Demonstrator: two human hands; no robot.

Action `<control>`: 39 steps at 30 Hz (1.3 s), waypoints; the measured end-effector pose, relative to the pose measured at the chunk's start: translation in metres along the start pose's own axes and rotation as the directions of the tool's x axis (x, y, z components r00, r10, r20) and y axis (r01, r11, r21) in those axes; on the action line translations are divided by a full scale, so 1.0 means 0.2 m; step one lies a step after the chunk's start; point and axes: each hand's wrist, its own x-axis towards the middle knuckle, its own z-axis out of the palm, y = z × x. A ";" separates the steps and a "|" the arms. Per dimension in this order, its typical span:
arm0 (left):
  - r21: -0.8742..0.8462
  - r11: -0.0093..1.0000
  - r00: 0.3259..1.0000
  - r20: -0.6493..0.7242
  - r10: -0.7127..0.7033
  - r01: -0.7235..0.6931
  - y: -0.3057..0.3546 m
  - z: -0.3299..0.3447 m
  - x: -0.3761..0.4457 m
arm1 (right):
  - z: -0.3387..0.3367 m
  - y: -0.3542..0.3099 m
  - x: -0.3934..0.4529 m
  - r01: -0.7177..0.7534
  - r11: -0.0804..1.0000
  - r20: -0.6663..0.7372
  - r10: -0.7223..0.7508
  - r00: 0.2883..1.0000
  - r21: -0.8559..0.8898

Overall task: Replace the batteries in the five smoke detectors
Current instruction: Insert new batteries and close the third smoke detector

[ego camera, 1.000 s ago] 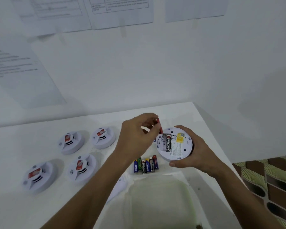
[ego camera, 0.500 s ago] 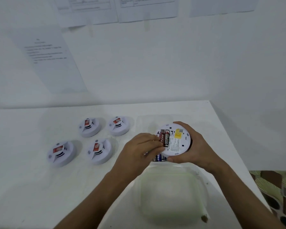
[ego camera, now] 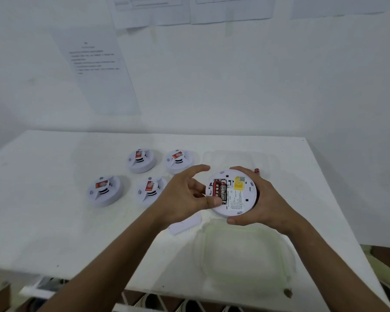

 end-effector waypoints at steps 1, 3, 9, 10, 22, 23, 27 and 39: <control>-0.021 1.000 1.000 -0.010 -0.013 0.013 -0.01 -0.01 0.00 | 0.01 0.00 0.00 0.001 1.000 0.011 -0.001 1.000 0.005; -0.056 0.997 0.998 -0.031 -0.047 0.045 -0.04 -0.03 -0.02 | 0.04 -0.01 0.01 0.010 1.000 0.024 -0.010 1.000 0.003; -0.065 0.998 0.990 -0.138 -0.014 0.005 -0.12 -0.03 -0.06 | 0.09 -0.02 0.04 0.013 1.000 0.010 -0.013 1.000 -0.019; -0.031 0.999 0.988 -0.153 -0.030 0.026 -0.16 -0.04 -0.06 | 0.09 -0.01 0.04 0.008 1.000 0.005 -0.008 1.000 -0.026; 0.621 0.751 0.974 -0.140 -0.176 0.225 -0.51 -0.08 -0.14 | 0.03 -0.01 -0.02 -0.032 0.998 0.007 0.032 0.999 -0.059; 0.609 0.763 0.976 -0.133 -0.173 0.218 -0.51 -0.08 -0.14 | 0.03 -0.02 -0.02 -0.034 0.998 0.015 0.035 0.999 -0.058; 0.577 0.793 0.980 -0.149 -0.130 0.192 -0.52 -0.09 -0.17 | 0.08 -0.02 0.00 -0.042 0.997 0.054 0.045 0.998 -0.060; 0.537 0.843 0.864 -0.408 0.293 -0.032 -0.31 -0.50 -0.32 | 0.35 -0.11 0.19 -0.027 0.998 0.114 0.033 0.993 -0.059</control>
